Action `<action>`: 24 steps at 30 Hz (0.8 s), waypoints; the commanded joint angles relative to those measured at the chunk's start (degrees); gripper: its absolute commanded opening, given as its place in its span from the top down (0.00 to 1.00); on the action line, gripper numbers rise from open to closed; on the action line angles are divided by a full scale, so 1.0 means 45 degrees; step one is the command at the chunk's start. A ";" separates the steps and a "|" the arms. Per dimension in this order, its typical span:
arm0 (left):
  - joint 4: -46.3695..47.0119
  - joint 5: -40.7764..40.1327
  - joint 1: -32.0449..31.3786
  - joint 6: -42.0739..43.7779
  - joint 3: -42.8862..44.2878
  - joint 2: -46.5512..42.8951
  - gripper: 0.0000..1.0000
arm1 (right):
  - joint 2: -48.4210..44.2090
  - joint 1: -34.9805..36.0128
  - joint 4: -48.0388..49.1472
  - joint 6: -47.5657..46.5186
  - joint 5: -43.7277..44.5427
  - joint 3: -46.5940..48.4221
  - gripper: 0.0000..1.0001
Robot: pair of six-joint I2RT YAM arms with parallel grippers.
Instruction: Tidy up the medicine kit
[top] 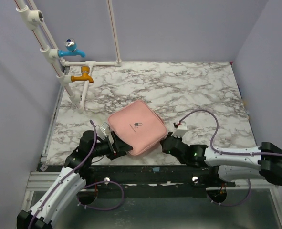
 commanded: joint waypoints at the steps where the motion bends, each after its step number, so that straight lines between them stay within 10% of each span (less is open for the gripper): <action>1: -0.1091 0.0006 -0.0163 -0.0334 0.0292 -0.0402 0.16 | 0.1400 0.1945 0.0110 0.2128 0.2056 0.0878 0.99; 11: -0.3601 -0.1380 -0.0180 -0.0909 0.0415 -0.1365 0.15 | 0.3631 0.2921 0.0691 0.2447 0.2787 0.2279 0.99; 18: -0.3564 -0.2382 -0.0183 -0.1813 0.0238 -0.1935 0.40 | 0.3177 0.3245 0.0369 0.2591 0.3218 0.1868 0.99; 24: -0.3585 -0.2912 -0.0183 -0.2033 0.0611 -0.1608 0.42 | 0.3030 0.4051 0.0195 0.2728 0.3712 0.1562 0.99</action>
